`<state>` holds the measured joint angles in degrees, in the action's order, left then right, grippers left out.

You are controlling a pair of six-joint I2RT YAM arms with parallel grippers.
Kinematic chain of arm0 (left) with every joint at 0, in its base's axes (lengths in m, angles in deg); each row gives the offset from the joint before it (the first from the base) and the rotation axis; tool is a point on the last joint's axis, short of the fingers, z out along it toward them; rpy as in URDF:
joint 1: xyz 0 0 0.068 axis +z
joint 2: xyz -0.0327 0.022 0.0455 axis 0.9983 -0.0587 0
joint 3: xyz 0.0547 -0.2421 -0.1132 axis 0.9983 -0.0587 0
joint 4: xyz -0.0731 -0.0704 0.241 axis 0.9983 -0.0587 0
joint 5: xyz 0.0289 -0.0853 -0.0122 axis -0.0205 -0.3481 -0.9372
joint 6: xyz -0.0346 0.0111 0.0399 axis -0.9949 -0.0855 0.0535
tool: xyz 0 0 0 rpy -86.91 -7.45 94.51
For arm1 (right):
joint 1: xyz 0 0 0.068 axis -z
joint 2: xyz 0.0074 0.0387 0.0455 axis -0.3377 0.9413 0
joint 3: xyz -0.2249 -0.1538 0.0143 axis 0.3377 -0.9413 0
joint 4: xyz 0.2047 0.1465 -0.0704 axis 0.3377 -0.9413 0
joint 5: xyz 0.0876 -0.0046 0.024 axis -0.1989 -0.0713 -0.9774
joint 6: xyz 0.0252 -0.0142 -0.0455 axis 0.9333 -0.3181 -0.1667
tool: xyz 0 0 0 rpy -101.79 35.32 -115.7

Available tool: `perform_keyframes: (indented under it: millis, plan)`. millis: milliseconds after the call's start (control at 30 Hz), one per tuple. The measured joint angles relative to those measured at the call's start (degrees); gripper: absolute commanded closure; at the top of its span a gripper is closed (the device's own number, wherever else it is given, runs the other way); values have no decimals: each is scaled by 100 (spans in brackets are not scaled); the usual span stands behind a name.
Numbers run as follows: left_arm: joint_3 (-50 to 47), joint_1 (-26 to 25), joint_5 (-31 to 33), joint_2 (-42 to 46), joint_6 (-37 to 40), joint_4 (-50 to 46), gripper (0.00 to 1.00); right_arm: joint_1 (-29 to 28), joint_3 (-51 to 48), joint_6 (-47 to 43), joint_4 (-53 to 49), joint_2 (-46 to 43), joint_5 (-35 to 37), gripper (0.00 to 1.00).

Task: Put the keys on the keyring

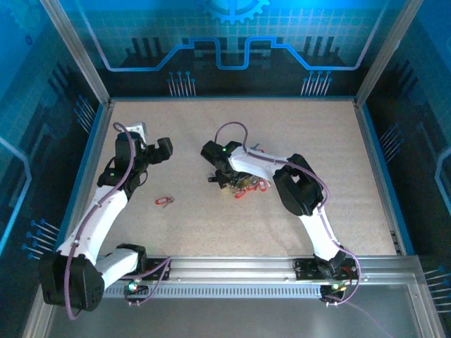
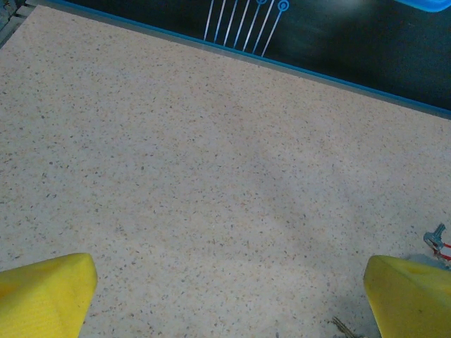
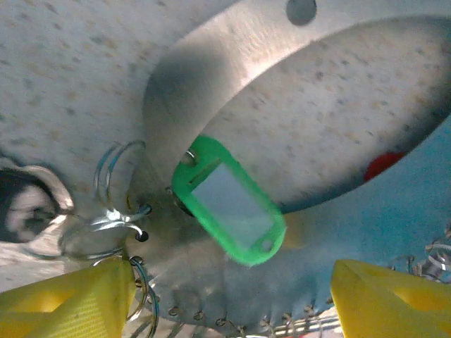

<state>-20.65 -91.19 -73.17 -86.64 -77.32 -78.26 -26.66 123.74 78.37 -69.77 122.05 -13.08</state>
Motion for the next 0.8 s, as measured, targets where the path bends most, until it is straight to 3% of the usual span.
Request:
perform_keyframes:
  millis: [333,600,700,800]
  plan:
    - [0,0,0,0,0,20,1,619,-1908,-195,179,-1362,173,24]
    - [0,0,0,0,0,76,1,1360,-2599,-675,835,-2260,-841,51]
    - [-2,0,0,0,0,81,1,1379,-2621,-890,1021,-2426,-1405,60]
    - [-33,0,0,0,0,92,1,1290,-2590,-999,1102,-2468,-1965,76]
